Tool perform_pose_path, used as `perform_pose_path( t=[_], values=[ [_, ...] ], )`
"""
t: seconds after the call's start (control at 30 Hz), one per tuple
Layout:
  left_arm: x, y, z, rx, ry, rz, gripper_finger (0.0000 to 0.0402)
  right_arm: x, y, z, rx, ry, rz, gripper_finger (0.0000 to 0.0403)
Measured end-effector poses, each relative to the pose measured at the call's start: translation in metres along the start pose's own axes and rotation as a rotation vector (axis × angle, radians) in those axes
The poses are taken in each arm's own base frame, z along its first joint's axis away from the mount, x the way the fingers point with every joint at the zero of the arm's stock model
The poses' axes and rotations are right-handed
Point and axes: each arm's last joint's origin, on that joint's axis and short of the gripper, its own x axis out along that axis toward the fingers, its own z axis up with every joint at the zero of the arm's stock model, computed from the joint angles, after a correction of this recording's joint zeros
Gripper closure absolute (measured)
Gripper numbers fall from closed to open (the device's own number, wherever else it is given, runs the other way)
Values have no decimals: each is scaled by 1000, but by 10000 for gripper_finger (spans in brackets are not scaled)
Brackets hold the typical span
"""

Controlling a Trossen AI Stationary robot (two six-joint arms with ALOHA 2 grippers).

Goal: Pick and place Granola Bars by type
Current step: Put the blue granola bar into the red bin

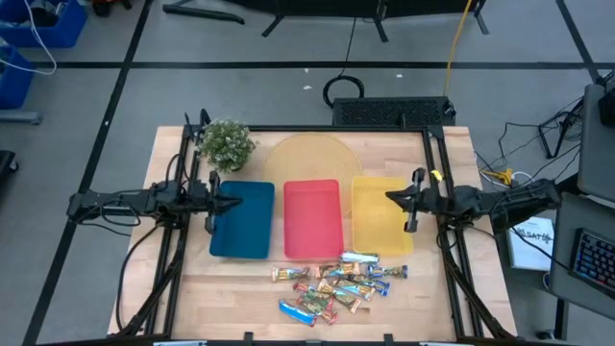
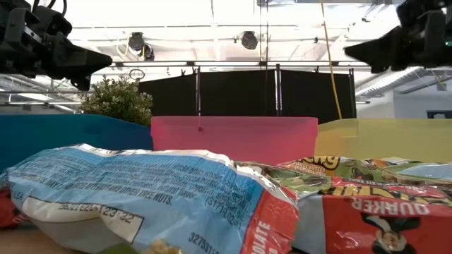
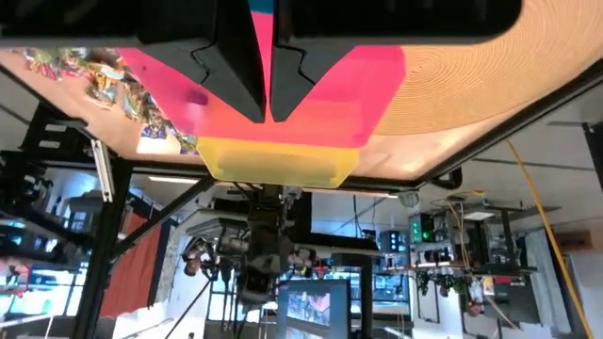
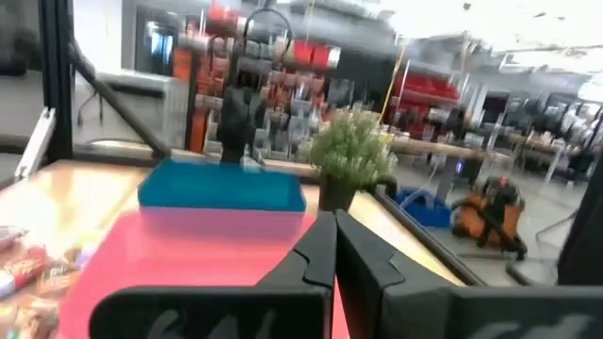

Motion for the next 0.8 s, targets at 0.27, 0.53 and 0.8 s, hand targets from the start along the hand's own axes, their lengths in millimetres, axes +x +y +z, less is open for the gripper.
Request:
perform_pose_path(
  t=[0.27, 0.53, 0.8],
  values=[
    [0, 0, 2, 21, -22, 0, 376, 44, 0, 76, 52, 336, -48, 403],
    [0, 0, 2, 25, -18, 1, 376, 85, 26, 106, -51, 975, -95, 403],
    [0, 0, 0, 22, -4, 2, 376, 89, 61, 109, -26, 1262, -98, 389]
  ],
)
